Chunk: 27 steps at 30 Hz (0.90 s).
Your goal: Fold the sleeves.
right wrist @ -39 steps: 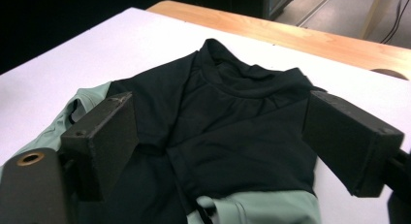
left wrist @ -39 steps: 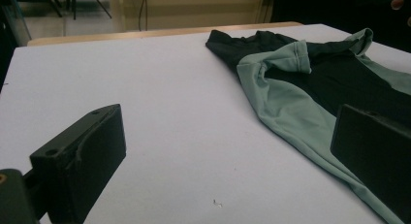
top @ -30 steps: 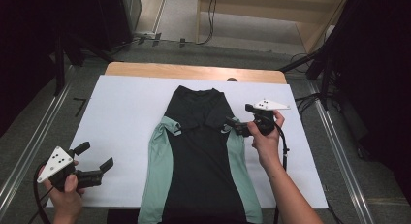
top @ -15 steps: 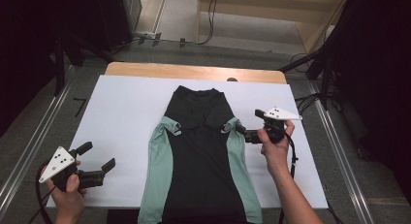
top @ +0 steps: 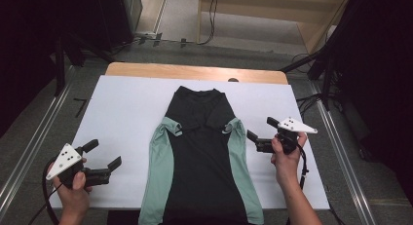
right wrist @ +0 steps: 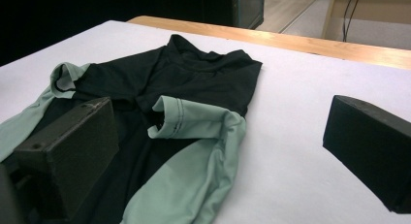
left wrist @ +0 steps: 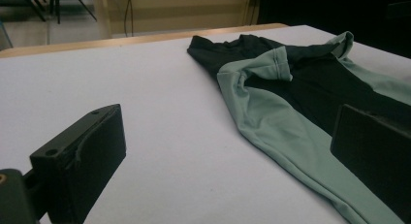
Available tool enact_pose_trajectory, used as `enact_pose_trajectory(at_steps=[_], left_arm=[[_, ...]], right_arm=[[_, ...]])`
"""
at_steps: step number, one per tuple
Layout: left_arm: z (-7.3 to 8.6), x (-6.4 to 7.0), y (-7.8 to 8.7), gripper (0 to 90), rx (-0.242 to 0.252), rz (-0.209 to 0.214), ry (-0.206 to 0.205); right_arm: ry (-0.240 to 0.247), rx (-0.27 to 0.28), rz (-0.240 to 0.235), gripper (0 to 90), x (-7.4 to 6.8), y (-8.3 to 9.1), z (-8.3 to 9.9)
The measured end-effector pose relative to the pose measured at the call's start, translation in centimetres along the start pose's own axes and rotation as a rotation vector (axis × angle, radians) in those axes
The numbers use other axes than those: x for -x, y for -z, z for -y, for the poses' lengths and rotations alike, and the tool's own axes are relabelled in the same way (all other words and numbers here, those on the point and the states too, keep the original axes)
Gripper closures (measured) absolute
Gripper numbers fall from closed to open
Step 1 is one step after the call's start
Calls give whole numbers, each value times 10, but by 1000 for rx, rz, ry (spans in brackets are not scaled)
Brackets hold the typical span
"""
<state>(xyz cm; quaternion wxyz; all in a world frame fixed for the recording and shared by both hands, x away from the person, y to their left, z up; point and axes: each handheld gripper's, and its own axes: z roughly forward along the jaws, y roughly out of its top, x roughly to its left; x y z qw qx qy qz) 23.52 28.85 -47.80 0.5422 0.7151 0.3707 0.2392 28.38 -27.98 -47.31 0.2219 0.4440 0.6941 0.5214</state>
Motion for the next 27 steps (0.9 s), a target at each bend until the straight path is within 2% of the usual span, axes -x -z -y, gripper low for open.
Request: enact_pose_trajectory(at_steps=[13,18,27], left_arm=[[-9,10,-13,0,-16,28,-25],[-16,18,-19,0,-17,46,-54],[-25,23,-28,0,-4,75,-50]], right_arm=[[-13,16,44,0,14,30,17],[-26,21,46,0,17,35,24],[-19,21,56,0,17,44,35]])
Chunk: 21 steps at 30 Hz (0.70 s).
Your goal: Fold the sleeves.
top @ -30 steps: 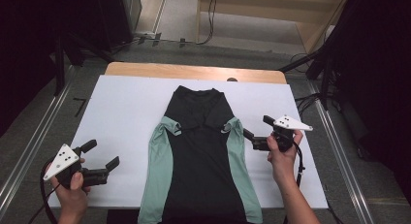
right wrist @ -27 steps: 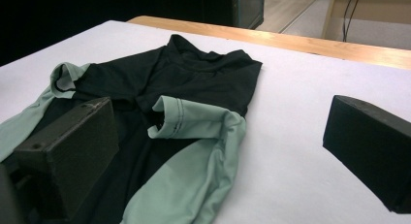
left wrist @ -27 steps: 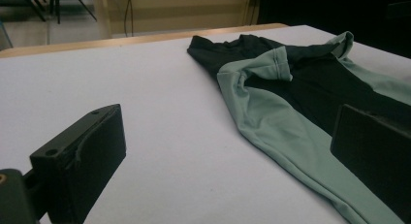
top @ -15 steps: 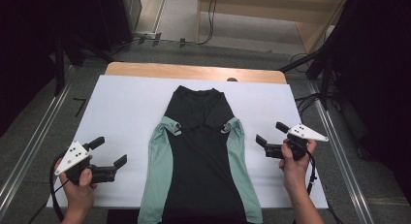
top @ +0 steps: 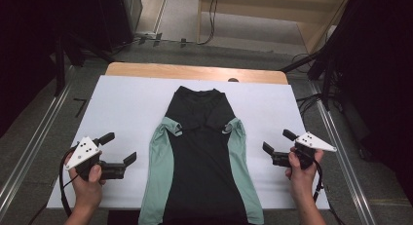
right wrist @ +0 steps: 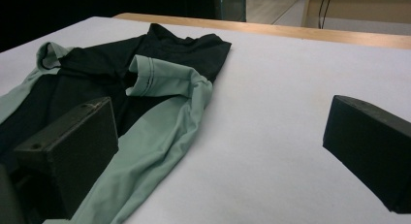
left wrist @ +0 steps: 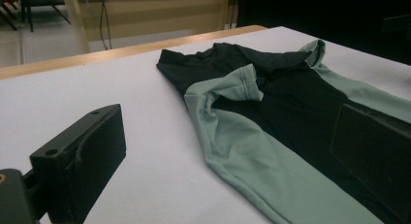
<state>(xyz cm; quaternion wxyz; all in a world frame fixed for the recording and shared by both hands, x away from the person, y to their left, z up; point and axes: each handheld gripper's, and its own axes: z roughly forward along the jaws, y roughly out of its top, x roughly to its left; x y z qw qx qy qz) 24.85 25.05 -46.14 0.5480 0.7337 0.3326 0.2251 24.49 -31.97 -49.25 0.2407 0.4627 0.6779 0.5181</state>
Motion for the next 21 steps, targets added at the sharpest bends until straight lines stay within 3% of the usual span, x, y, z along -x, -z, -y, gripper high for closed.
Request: enact_pose_trajectory(at_steps=[21], left_arm=[[-29,11,-41,0,-3,65,-33]], right_arm=[[1,20,24,0,17,23,27]])
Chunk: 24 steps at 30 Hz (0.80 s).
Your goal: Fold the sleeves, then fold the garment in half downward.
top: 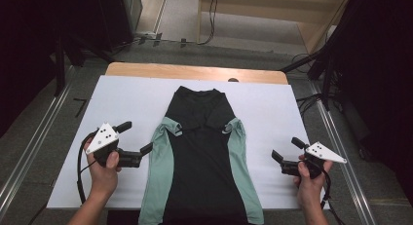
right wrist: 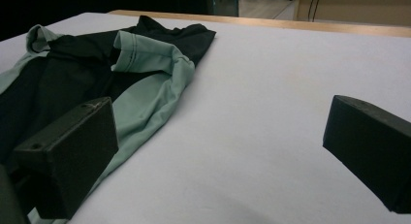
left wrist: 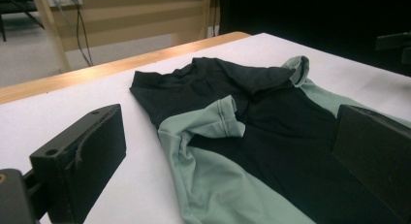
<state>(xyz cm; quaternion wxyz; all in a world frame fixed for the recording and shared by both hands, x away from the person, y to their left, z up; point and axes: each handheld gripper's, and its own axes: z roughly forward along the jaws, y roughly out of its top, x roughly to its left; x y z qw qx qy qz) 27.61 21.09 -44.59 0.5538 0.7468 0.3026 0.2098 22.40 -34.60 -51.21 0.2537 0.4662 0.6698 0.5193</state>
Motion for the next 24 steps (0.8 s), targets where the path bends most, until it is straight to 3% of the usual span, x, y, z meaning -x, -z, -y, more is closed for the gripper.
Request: enact_pose_trajectory(at_steps=[10,24], left_arm=[[-5,-4,-14,0,13,7,24],[-24,-11,-32,0,31,17,22]], right_arm=[[-8,19,8,0,7,6,3],[-24,19,4,0,14,10,7]])
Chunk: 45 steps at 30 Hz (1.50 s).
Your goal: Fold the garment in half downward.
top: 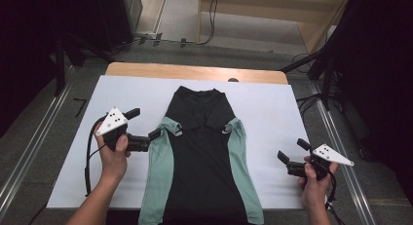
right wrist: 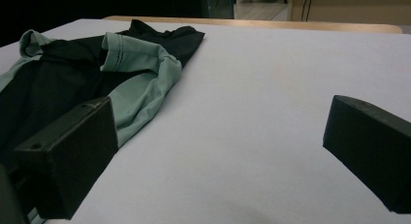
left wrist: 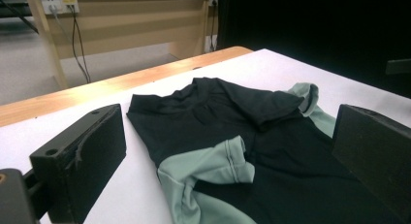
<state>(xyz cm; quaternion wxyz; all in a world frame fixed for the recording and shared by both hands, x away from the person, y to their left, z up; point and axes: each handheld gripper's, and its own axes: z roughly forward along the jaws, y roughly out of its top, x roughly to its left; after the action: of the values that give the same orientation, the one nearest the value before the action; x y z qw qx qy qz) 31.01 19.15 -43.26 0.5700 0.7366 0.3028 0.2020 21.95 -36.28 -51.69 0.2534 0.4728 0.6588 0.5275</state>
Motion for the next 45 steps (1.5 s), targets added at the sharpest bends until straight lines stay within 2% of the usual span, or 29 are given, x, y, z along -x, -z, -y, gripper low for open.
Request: enact_pose_trajectory(at_steps=[3,7,13,21,25,34,40,45], left_arm=[[-4,-3,-5,0,1,2,8],[-8,-6,-13,0,6,3,12],[-13,-13,-28,0,-22,18,7],[-18,-23,-45,0,-19,32,29],[-17,-29,-56,0,-28,53,47],[-15,-44,-88,0,-88,94,78],[-11,-56,-108,11,-127,88,126],[-11,-64,-121,29,-158,88,148]], right_arm=[[13,-1,2,0,-1,0,0],[6,1,1,0,-1,-1,0],[8,0,-4,0,0,-2,1],[12,1,-7,0,-1,-3,2],[10,-2,-6,0,-1,-3,2],[21,-4,-9,0,-2,-4,3],[9,-2,-10,0,-1,-4,4],[13,-3,-11,0,-1,-4,4]])
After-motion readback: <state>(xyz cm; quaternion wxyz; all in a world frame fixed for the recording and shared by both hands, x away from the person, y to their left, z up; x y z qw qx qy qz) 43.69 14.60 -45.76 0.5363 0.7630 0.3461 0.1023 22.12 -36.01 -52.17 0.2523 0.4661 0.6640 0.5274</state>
